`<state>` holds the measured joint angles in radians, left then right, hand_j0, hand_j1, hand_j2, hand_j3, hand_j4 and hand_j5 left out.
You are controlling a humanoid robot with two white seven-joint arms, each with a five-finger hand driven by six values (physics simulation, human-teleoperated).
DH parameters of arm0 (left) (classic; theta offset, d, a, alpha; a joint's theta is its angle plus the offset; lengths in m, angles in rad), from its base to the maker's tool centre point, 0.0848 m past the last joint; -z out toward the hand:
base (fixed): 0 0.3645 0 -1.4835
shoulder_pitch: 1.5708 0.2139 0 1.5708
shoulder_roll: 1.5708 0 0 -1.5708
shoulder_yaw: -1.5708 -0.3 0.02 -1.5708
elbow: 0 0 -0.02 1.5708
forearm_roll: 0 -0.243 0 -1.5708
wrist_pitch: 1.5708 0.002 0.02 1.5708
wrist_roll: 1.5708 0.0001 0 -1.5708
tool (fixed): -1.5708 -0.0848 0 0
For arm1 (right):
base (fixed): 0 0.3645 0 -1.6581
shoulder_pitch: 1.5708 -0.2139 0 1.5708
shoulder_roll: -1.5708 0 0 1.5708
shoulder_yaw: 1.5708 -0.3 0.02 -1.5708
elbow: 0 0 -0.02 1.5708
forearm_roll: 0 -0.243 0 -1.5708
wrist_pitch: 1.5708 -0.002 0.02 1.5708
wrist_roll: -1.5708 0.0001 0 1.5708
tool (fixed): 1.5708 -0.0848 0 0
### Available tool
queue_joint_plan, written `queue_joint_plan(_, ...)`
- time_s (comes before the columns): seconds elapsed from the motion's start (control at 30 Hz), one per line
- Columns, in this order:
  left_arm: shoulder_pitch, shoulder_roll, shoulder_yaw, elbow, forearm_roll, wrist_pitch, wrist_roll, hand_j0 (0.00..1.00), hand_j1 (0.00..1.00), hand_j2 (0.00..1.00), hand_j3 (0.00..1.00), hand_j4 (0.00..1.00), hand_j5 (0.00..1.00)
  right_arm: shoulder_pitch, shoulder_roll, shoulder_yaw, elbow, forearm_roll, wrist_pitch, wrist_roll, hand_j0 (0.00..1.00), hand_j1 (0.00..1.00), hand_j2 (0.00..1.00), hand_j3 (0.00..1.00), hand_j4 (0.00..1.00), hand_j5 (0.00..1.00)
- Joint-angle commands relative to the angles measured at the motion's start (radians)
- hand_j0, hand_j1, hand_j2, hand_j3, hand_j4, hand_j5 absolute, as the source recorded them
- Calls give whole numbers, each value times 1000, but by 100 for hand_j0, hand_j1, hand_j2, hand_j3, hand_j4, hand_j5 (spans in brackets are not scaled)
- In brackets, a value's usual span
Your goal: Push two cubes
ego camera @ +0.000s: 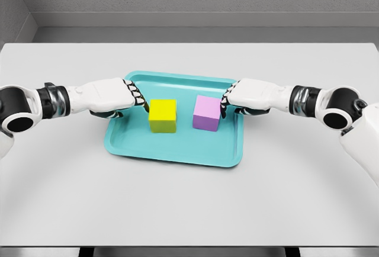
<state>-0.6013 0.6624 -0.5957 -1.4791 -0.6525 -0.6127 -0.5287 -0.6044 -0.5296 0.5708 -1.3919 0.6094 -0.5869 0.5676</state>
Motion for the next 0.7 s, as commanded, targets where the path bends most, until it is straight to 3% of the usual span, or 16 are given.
queue_joint_plan(0.0, 0, 0, -1, -1, 4, 2, -1, 74, 74, 74, 74, 74, 74, 0, 0, 9, 2, 38, -24, -32, 59, 59, 59, 59, 59, 59)
queue_joint_plan(0.67, -6, -21, 13, 29, 5, 2, -22, 75, 75, 75, 75, 75, 75, 5, 5, 41, 1, 38, -24, -120, 59, 59, 59, 59, 59, 59)
